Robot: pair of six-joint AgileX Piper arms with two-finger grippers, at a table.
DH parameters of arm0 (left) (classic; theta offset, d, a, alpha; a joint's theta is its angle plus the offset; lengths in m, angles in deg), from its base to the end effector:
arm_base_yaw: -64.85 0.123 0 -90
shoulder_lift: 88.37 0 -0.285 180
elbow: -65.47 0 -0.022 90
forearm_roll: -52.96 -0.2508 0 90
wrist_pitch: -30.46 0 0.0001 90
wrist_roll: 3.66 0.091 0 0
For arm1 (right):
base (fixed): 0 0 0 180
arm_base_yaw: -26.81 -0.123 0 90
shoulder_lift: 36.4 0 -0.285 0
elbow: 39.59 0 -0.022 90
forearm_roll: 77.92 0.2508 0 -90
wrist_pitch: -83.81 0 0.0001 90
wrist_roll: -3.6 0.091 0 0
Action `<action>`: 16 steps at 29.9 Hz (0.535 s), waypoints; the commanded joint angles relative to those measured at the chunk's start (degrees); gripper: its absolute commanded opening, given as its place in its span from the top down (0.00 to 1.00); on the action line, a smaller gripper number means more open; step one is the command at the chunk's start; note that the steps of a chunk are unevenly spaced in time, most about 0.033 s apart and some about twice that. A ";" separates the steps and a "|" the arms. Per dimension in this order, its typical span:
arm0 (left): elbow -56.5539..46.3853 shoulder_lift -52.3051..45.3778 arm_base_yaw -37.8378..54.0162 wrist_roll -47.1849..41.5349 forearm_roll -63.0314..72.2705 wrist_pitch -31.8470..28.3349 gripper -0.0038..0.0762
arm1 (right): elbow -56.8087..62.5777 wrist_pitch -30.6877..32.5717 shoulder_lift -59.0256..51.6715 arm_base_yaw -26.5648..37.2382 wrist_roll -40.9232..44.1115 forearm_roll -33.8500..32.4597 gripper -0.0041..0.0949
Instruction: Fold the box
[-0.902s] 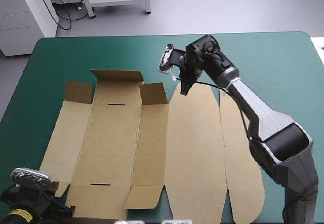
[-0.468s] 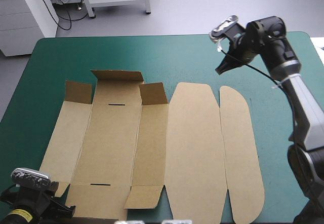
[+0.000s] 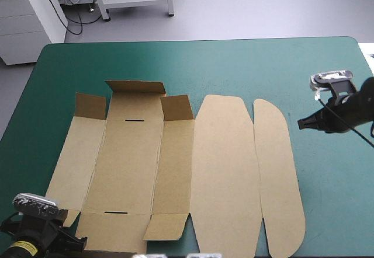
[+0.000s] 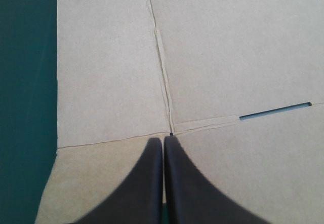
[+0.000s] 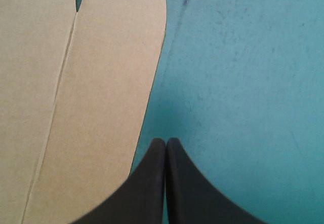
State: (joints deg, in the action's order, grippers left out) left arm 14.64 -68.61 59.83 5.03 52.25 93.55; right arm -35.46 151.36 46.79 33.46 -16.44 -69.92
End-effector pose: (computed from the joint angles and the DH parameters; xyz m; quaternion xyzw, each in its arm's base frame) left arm 0.0267 -0.0013 0.2605 0.1101 0.9128 0.0188 0.3929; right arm 0.2539 -0.0178 0.3581 -0.1016 0.9684 0.0168 0.2270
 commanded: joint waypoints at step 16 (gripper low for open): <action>1.22 0.92 0.00 -0.30 0.25 -3.27 0.96 | 18.85 -1.39 -29.50 1.49 2.17 4.44 0.98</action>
State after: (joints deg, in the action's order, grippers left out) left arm 14.64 -68.61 59.83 5.03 52.25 93.55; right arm -16.49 152.39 19.77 34.59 -14.19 -65.84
